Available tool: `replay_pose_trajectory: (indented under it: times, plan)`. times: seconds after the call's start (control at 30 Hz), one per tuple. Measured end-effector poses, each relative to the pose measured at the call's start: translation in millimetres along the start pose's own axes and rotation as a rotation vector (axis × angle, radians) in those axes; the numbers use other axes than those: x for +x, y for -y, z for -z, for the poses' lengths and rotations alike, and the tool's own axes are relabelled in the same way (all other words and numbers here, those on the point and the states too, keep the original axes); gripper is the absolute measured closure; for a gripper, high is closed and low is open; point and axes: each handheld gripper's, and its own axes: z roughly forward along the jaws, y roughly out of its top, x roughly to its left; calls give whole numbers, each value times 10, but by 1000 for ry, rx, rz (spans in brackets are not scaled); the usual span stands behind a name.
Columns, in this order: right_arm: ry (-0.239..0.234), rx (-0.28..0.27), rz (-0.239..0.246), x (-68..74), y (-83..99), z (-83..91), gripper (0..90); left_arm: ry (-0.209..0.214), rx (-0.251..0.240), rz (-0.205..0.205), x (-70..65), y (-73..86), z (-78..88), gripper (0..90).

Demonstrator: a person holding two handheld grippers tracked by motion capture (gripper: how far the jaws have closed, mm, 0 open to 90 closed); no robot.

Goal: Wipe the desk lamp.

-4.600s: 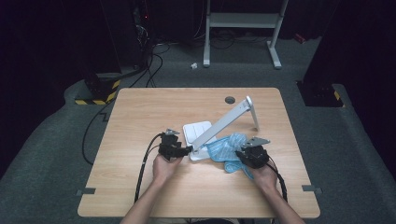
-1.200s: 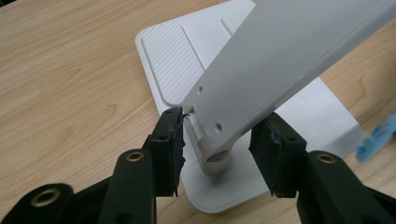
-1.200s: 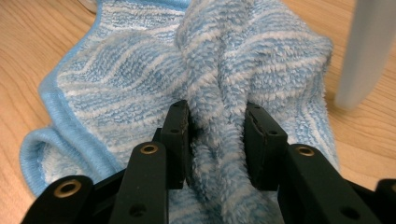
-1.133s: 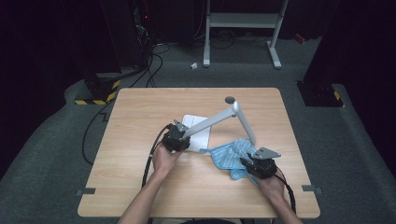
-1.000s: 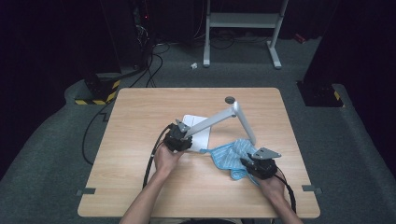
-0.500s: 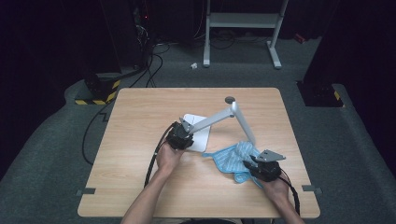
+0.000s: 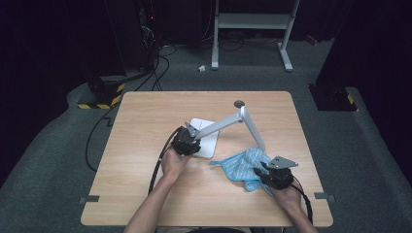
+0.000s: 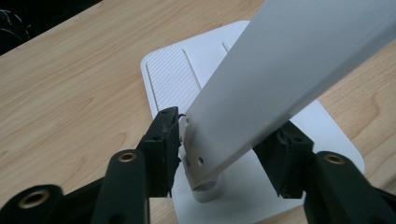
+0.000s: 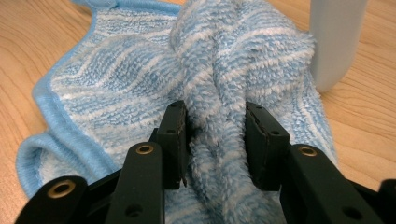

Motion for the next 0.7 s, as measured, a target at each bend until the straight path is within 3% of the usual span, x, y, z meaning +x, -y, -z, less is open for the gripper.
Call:
replay_pose_trajectory:
  times: [0.17,0.3,0.43,0.53,0.7]
  plan:
    - [3,0,0,4,-4,-5,614,6,-8,-4,-9,-39,-78,449]
    - [3,1,0,5,-6,-8,614,4,-20,3,-6,-87,-111,475]
    - [6,0,-1,13,-17,-21,613,-21,-13,-53,-53,-125,-114,523]
    - [10,0,3,23,-30,-35,613,-35,-16,-69,-83,-127,-112,540]
    - [10,-1,4,34,-44,-52,613,-23,-16,-99,-129,-129,-91,555]
